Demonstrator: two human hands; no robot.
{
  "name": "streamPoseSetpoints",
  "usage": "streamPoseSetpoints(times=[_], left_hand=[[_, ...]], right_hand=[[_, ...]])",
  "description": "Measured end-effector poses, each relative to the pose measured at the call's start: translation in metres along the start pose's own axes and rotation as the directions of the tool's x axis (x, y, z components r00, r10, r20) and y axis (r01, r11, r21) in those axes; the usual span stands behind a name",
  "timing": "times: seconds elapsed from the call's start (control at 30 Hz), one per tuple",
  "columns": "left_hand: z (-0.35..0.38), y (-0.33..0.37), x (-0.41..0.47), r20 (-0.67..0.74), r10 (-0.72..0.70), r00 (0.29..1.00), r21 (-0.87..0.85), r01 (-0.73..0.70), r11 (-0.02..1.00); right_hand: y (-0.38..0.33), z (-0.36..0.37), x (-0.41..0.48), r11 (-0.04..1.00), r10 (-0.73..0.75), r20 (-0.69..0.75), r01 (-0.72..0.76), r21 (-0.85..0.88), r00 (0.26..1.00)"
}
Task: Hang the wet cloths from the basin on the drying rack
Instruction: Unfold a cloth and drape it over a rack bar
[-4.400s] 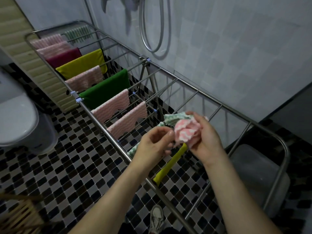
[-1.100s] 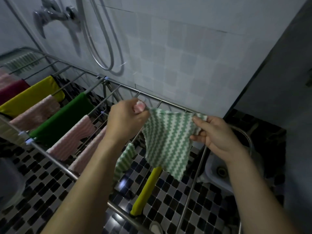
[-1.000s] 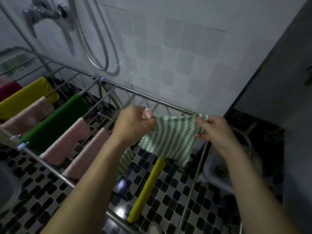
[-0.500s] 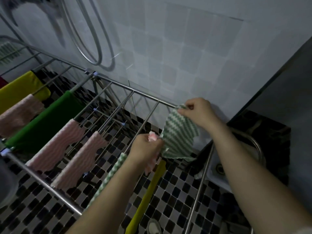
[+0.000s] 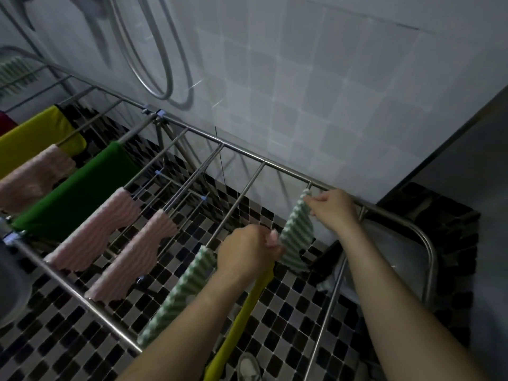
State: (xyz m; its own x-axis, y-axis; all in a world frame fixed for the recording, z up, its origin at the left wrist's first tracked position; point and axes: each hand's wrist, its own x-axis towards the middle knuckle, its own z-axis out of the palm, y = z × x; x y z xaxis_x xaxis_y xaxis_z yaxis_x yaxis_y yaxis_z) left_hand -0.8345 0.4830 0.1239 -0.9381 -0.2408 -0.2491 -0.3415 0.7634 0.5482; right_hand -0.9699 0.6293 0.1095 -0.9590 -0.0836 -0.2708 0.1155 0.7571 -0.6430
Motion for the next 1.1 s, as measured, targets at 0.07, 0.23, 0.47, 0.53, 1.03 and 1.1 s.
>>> streamPoseSetpoints(times=[0.07, 0.23, 0.47, 0.53, 1.03, 1.1], left_hand=[[0.005, 0.002, 0.001, 0.004, 0.021, 1.0, 0.064, -0.021, 0.998], [0.002, 0.001, 0.004, -0.012, -0.013, 1.0, -0.029, 0.012, 1.0], [-0.005, -0.007, 0.008, -0.05, 0.046, 0.998, 0.005, -0.046, 0.999], [-0.002, -0.007, 0.006, -0.048, 0.048, 0.998, 0.001, -0.048, 0.999], [-0.07, -0.015, -0.047, 0.272, 0.068, 0.96, -0.952, 0.258, 0.165], [-0.072, -0.017, -0.054, 0.229, 0.117, 0.966, -0.958, 0.202, 0.205]], right_hand=[[0.0, 0.007, 0.002, 0.995, 0.036, 0.06, -0.041, 0.091, 0.998], [-0.008, 0.01, 0.004, 0.999, 0.02, 0.002, -0.02, -0.028, 1.0], [-0.016, 0.01, -0.002, 0.993, -0.015, -0.187, -0.007, -0.115, 0.982], [-0.015, 0.011, -0.006, 0.996, -0.054, -0.192, 0.039, -0.083, 0.98], [-0.063, -0.007, -0.101, 0.863, -0.208, 0.501, -0.083, 0.498, 0.84], [-0.074, -0.002, -0.121, 0.848, -0.301, 0.535, -0.036, 0.529, 0.79]])
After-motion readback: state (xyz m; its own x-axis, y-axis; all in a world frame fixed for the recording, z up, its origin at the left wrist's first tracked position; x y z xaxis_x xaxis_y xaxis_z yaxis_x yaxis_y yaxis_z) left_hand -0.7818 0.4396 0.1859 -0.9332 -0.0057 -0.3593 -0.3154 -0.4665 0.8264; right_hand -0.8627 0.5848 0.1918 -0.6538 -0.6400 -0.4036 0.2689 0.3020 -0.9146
